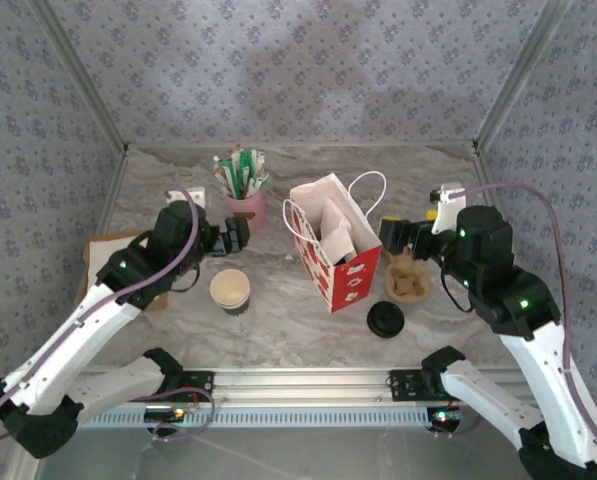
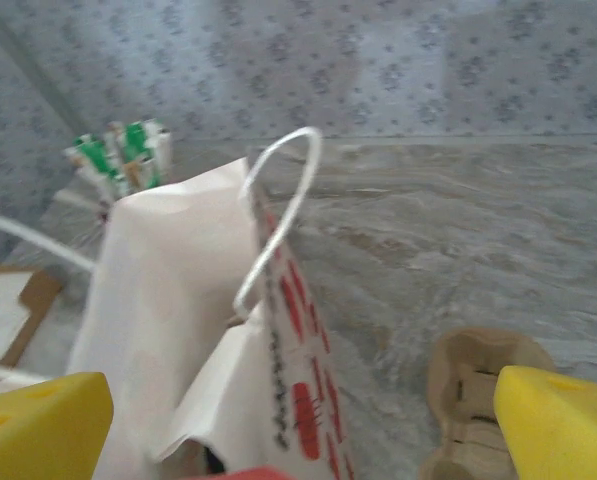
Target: Pack the takeout coffee
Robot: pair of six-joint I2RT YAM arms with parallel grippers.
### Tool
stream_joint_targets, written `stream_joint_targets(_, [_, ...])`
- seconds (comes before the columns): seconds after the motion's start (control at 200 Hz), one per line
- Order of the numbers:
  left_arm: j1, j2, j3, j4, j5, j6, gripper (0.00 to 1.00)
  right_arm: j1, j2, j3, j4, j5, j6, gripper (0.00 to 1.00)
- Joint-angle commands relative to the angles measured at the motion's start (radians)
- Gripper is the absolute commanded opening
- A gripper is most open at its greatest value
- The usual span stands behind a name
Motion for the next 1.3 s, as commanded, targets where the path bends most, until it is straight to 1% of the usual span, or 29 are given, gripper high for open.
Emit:
stream_joint_targets(0.0, [0.155, -0.019, -0.005, 0.023, 0.076, 0.021, 0.99, -0.114, 0.011, -0.007, 0.041, -0.009, 0.019, 1.00])
stream_joint_targets(0.025, [0.190, -0.022, -0.019, 0.023, 0.098, 0.017, 1.00, -0.154, 0.012, -0.007, 0.047, -0.023, 0.028, 1.00])
stream_joint_targets(0.045, [0.224, -0.026, -0.030, 0.023, 0.108, 0.015, 0.99, -0.182, 0.012, -0.044, 0.054, -0.036, 0.035, 1.00])
stream_joint_targets(0.09, [0.278, -0.034, -0.057, 0.068, 0.127, 0.011, 1.00, -0.248, 0.006, -0.070, 0.081, -0.078, 0.047, 1.00])
stream_joint_targets(0.19, [0.367, -0.046, -0.121, 0.115, 0.133, 0.014, 0.99, -0.378, -0.015, -0.146, 0.166, -0.154, 0.073, 1.00])
stream_joint_targets(0.31, [0.449, -0.030, -0.184, 0.167, 0.114, 0.030, 0.99, -0.483, -0.069, -0.284, 0.322, -0.145, 0.117, 1.00])
stream_joint_targets(0.395, [0.480, -0.016, -0.242, 0.239, 0.090, 0.049, 0.99, -0.522, -0.097, -0.379, 0.423, -0.120, 0.140, 1.00])
stream_joint_targets(0.455, [0.488, -0.005, -0.282, 0.294, 0.054, 0.064, 1.00, -0.533, -0.102, -0.436, 0.482, -0.087, 0.146, 1.00])
stream_joint_targets(0.515, [0.489, 0.009, -0.318, 0.357, 0.038, 0.121, 0.99, -0.540, -0.102, -0.493, 0.538, -0.045, 0.144, 1.00])
stream_joint_targets(0.645, [0.492, 0.066, -0.369, 0.443, -0.050, 0.199, 1.00, -0.561, -0.096, -0.625, 0.685, 0.010, 0.122, 1.00])
stream_joint_targets(0.824, [0.495, 0.126, -0.443, 0.614, -0.077, 0.343, 0.99, -0.582, -0.057, -0.760, 0.884, 0.117, 0.055, 1.00])
stream_joint_targets(0.974, [0.499, 0.129, -0.553, 0.846, -0.001, 0.475, 1.00, -0.582, 0.003, -0.845, 1.050, 0.187, 0.046, 1.00])
stream_joint_targets(1.094, [0.504, 0.132, -0.651, 1.042, 0.054, 0.566, 0.99, -0.581, 0.094, -0.896, 1.181, 0.234, 0.037, 1.00])
stream_joint_targets(1.184, [0.525, 0.161, -0.714, 1.195, 0.086, 0.586, 1.00, -0.575, 0.168, -0.915, 1.257, 0.261, 0.028, 1.00])
stream_joint_targets(1.294, [0.563, 0.224, -0.722, 1.268, 0.121, 0.566, 0.99, -0.553, 0.263, -0.921, 1.338, 0.287, 0.013, 1.00])
